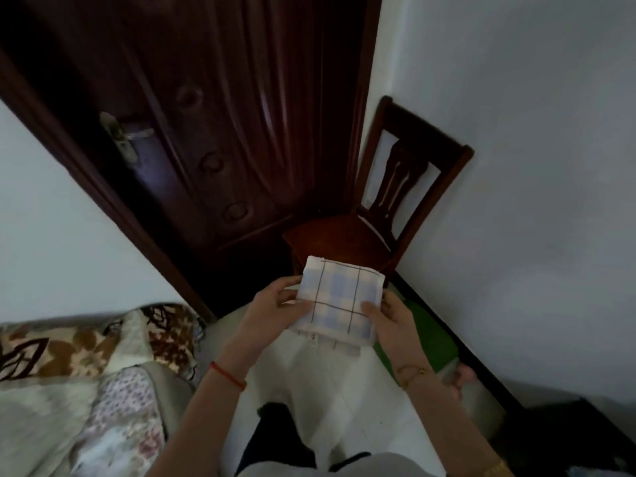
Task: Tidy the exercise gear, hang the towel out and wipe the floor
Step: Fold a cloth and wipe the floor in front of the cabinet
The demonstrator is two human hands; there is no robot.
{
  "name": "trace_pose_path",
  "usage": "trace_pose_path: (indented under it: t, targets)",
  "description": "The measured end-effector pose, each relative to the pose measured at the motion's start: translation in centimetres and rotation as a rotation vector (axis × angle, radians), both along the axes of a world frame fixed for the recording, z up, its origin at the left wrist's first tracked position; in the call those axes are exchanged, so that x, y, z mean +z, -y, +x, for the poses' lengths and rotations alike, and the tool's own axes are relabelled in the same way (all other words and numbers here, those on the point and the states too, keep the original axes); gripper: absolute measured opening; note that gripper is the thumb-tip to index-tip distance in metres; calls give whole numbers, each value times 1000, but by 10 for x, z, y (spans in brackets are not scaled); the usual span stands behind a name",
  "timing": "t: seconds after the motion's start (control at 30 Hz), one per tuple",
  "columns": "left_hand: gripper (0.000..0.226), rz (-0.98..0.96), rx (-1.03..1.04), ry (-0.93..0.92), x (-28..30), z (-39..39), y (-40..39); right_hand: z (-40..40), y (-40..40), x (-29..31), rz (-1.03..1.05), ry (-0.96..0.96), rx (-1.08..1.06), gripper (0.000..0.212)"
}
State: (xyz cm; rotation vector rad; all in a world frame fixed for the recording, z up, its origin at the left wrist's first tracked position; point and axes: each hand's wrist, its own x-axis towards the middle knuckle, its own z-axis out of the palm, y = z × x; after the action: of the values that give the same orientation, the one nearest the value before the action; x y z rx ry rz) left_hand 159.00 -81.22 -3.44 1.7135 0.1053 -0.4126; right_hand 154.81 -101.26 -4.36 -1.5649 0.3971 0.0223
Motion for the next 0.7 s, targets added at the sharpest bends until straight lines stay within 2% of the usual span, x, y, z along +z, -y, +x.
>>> trace_pose_path:
  t: [0.13,0.23,0.47,0.7]
  targets:
    - [49,110,-166,80,-16,90,-17,79,-14,-15,-41,6,-37,17]
    - [49,115,-252,105,-23,162,-30,138,-28,-28,-24,-13,-74,15]
    - [50,72,-363,73,-35,326,-52,270,-67,-50,-18,-61,-267,16]
    - [48,77,-512,-40,-59,437,-35,356,-64,-71,-188,-184,-382,15]
